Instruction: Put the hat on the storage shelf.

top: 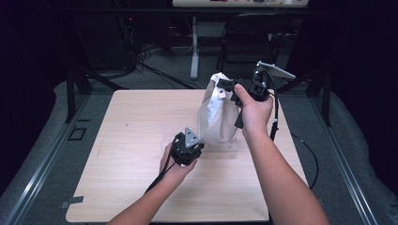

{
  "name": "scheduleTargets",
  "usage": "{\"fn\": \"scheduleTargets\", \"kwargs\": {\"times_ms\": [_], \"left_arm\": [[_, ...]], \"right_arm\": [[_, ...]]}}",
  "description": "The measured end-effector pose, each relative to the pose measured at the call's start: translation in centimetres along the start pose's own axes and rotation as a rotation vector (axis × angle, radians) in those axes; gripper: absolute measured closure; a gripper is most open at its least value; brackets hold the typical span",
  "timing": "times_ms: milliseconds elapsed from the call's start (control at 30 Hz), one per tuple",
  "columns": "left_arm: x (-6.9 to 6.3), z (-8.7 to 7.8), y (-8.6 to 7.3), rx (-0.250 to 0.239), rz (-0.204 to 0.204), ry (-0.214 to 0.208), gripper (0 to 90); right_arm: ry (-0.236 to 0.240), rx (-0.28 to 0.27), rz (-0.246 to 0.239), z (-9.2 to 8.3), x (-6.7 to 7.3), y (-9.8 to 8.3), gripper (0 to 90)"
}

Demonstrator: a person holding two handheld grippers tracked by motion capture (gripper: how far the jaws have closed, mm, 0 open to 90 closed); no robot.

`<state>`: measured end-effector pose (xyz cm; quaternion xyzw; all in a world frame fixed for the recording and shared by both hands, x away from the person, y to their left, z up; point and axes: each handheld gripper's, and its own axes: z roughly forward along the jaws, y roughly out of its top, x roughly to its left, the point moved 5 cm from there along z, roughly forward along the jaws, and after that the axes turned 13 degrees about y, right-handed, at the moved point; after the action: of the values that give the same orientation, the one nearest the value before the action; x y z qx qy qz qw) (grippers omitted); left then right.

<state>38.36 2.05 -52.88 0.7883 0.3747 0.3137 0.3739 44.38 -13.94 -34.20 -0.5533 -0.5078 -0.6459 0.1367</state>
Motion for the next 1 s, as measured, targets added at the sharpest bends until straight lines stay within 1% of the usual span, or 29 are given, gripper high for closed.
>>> {"fn": "scheduleTargets", "kwargs": {"times_ms": [67, 167, 267, 367, 433, 467, 533, 600, 633, 700, 733, 767, 800, 833, 900, 933, 967, 1000], "left_arm": [[0.1, 0.0, 0.0, -0.01, -0.009, -0.022, 77.6], [0.4, 0.2, -0.1, -0.005, -0.072, -0.102, 77.9], [0.8, 0.4, -0.2, -0.009, -0.103, -0.122, 77.9], [1.4, 0.6, -0.5, -0.01, -0.106, -0.131, 78.0], [1.7, 0.6, -0.7, -0.015, -0.124, -0.137, 78.1], [1.8, 0.6, -0.7, -0.019, -0.127, -0.136, 78.5], [1.9, 0.4, -0.8, -0.016, -0.123, -0.129, 79.8], [1.9, 0.2, -0.9, -0.015, -0.121, -0.115, 81.4], [1.9, 0.1, -1.0, -0.015, -0.119, -0.112, 81.8], [1.9, 0.1, -1.3, -0.022, -0.135, -0.102, 82.4], [1.9, 0.0, -1.4, -0.021, -0.137, -0.097, 82.7], [1.9, -0.1, -1.5, -0.027, -0.152, -0.088, 83.1], [1.9, -0.1, -1.5, -0.025, -0.16, -0.087, 83.3], [1.8, -0.1, -1.6, -0.03, -0.171, -0.077, 83.4], [1.6, 0.0, -1.8, -0.023, -0.169, -0.062, 83.8], [1.6, 0.0, -1.8, -0.023, -0.169, -0.062, 84.0], [1.4, 0.2, -1.9, -0.019, -0.175, -0.047, 84.2], [1.3, 0.2, -2.0, -0.018, -0.179, -0.042, 84.4]], "right_arm": [[0.005, -0.005, 0.003, 0.2, 0.1, 0.0, 82.0], [0.001, 0.006, -0.004, 0.5, 0.2, -0.3, 81.9], [-0.001, 0.023, -0.011, 0.7, 0.0, -0.5, 81.9], [0.001, 0.019, 0.0, 1.0, -0.3, -0.6, 81.9], [0.001, 0.02, 0.006, 1.1, -0.5, -0.7, 81.9], [0.004, 0.026, 0.006, 1.1, -0.6, -0.7, 81.9], [0.011, 0.022, 0.012, 1.3, -0.7, -0.8, 82.0], [0.003, 0.018, 0.015, 1.5, -0.7, -0.9, 81.9], [0.002, 0.037, 0.007, 1.5, -0.8, -1.0, 81.9], [0.009, 0.031, 0.012, 1.7, -0.7, -1.1, 81.9], [0.008, 0.041, 0.008, 1.8, -0.7, -1.2, 81.9], [0.006, 0.037, 0.013, 1.9, -0.7, -1.3, 81.9], [0.009, 0.043, 0.01, 2.0, -0.7, -1.4, 81.9], [0.011, 0.046, 0.009, 2.1, -0.7, -1.5, 81.9], [0.013, 0.062, 0.01, 2.2, -0.8, -1.6, 81.9], [0.009, 0.068, 0.011, 2.3, -0.9, -1.7, 81.9], [0.009, 0.071, 0.013, 2.4, -1.0, -1.8, 81.8], [0.008, 0.075, 0.014, 2.4, -1.1, -1.8, 81.9]]}}
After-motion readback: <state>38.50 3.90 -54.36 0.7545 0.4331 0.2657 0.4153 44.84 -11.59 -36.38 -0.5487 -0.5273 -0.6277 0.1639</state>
